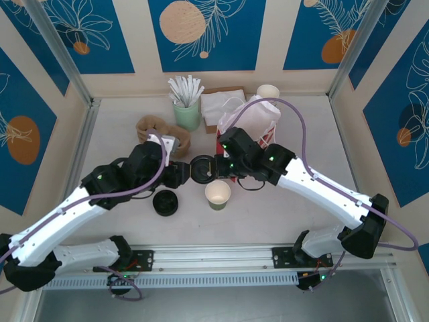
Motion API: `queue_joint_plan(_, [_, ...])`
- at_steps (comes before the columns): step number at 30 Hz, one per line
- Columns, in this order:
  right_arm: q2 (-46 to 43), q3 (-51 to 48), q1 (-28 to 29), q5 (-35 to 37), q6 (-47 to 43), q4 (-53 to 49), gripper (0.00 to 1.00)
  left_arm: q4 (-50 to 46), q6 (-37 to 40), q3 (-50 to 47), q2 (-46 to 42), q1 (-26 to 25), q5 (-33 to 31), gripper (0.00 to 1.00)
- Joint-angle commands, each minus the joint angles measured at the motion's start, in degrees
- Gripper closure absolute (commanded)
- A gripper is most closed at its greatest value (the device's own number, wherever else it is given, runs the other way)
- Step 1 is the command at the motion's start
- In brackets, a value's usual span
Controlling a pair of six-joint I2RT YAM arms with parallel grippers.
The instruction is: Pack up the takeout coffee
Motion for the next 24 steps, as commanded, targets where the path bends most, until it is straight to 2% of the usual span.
queue_joint_plan(1, [-1.6,3.6,-1.8,-6.5,1.1,-5.8,1.00,5.5,11.6,0.4,-3.2,-0.6,2.9,0.49])
queue_joint_plan(4, [-1.6,5.2,-3.3,-10.9,0.8,-9.5,1.00,8.7,21.8,-0.7,-4.5,-1.1,8.3,0.48])
queue_joint_plan(6, [-1.1,6.4,-4.2,-15.2,0.6,-11.9,1.00,9.3,27.7,-1.1,-4.0,-2.3,9.3,0.48])
queue_joint_plan(10, [0.0,8.8,-5.6,-21.5,0.7,-18.7,1.00,8.5,39.3,-0.8,-1.3,-6.7,7.2,0.48])
queue_joint_plan(16, [-1.4,8.7,-6.6,-22.7,0.9,-24.1,1.00,18.2,53.6,-8.0,-5.0,-9.6,15.8,0.46])
queue_joint_plan(21, [-2.8,7.6,-8.0,-23.7,0.6,-25.2,1.00,19.1,62.2,-10.6,-6.5,-9.9,19.9,0.43])
queue_joint_plan(24, [-3.1,7.2,-8.6,-24.6,0.3,-25.4,1.00,21.2,65.6,-12.8,-7.7,-10.1,20.1,0.37])
